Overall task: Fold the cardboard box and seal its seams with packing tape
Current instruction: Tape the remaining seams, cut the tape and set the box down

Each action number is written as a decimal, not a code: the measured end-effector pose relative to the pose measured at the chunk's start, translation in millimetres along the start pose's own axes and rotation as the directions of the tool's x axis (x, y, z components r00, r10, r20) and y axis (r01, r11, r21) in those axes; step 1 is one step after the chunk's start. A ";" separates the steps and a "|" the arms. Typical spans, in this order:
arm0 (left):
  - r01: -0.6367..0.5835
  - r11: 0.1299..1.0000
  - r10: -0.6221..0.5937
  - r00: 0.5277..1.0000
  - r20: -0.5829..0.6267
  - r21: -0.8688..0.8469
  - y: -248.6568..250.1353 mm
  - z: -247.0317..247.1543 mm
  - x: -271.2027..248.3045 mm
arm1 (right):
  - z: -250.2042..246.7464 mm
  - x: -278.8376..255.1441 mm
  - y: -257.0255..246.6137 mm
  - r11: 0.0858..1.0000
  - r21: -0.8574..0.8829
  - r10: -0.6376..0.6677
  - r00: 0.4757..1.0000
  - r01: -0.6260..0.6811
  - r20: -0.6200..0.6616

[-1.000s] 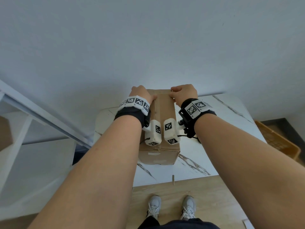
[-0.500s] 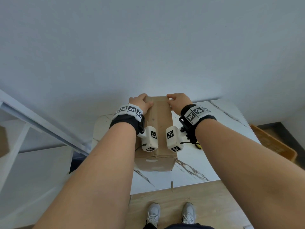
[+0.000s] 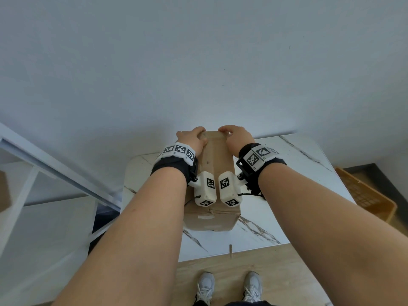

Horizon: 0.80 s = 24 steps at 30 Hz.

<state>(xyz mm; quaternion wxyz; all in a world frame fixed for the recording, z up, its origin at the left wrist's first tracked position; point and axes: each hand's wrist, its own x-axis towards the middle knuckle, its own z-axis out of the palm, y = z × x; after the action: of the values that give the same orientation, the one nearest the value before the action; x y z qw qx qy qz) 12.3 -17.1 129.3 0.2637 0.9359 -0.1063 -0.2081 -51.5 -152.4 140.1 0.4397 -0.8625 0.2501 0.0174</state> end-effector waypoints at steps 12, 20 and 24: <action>0.003 1.000 -0.004 1.000 0.024 0.017 6.8 -4.8 -7.0 | 1.3 0.3 7.5 0.996 0.071 0.042 0.999 -0.044 0.024; 0.032 0.999 -0.033 0.999 0.032 0.042 10.3 -11.6 -11.4 | -5.0 0.0 7.3 0.994 -0.042 0.098 0.995 -0.098 0.014; 0.041 0.992 -0.044 0.999 0.031 0.116 8.6 -15.5 -11.0 | -7.6 -1.2 3.3 0.987 -0.046 0.158 0.987 -0.157 0.031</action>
<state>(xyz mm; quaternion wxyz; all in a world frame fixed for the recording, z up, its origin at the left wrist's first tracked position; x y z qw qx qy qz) 8.6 -14.0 149.5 0.2030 0.9480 -0.1025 -0.2226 -55.4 -159.3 142.5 0.4223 -0.8489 0.3094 0.0722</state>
